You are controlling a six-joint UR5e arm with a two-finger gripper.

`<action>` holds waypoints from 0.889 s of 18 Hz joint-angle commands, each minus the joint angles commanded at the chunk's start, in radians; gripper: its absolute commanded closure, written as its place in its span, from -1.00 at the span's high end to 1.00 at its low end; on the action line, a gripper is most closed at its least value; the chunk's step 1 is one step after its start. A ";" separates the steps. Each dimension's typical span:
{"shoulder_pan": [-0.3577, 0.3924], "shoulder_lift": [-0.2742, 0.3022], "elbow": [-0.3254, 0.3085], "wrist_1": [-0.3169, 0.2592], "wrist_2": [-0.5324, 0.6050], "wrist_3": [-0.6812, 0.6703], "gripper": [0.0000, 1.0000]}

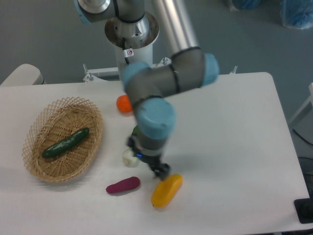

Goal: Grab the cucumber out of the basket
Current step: 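Move the gripper over the wicker basket above the green cucumber, then lower the gripper onto the cucumber and close it around the middle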

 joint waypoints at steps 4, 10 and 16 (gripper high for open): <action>-0.081 0.040 -0.072 0.005 0.000 -0.074 1.00; -0.166 0.069 -0.232 0.156 0.009 -0.135 1.00; -0.246 0.022 -0.245 0.209 0.048 -0.224 1.00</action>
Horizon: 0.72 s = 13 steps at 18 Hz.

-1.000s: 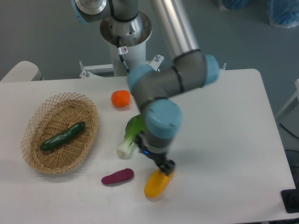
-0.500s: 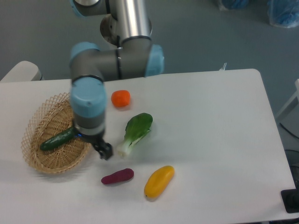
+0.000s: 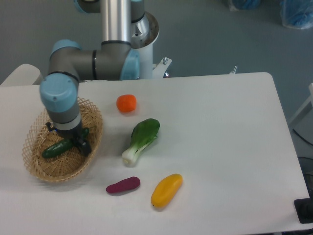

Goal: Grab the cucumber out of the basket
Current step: 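Lower the gripper onto the cucumber and close it around the middle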

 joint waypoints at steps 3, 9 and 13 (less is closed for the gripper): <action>-0.012 -0.034 0.006 0.021 0.002 -0.035 1.00; -0.061 -0.069 -0.008 0.092 0.025 -0.104 1.00; -0.071 -0.075 -0.011 0.101 0.049 -0.108 1.00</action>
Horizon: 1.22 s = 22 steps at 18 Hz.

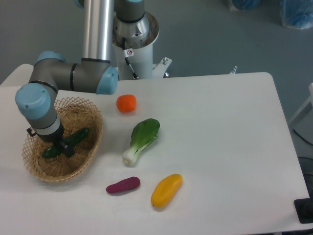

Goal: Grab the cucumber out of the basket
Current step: 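Lower the gripper onto the cucumber and close it around the middle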

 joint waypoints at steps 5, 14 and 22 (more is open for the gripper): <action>-0.005 -0.005 0.008 -0.001 0.022 -0.005 0.18; -0.002 0.023 0.038 -0.006 0.011 -0.002 -0.20; 0.092 0.090 0.087 -0.018 -0.034 0.009 -0.19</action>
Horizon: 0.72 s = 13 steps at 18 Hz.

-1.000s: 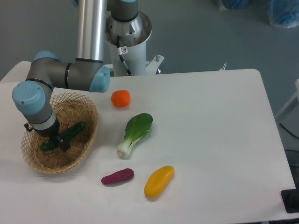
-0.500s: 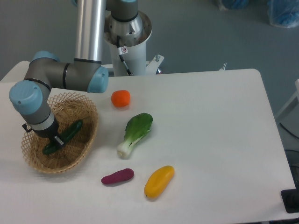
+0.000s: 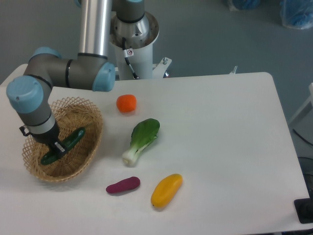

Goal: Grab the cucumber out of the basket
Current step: 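Lower the gripper onto the cucumber and close it around the middle, then lift the cucumber out of the basket and carry it past the mango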

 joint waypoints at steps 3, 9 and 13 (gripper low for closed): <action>0.038 -0.018 0.058 -0.029 0.001 0.003 -0.19; 0.199 -0.124 0.247 -0.222 0.007 0.141 -0.19; 0.318 -0.193 0.322 -0.293 0.043 0.308 -0.19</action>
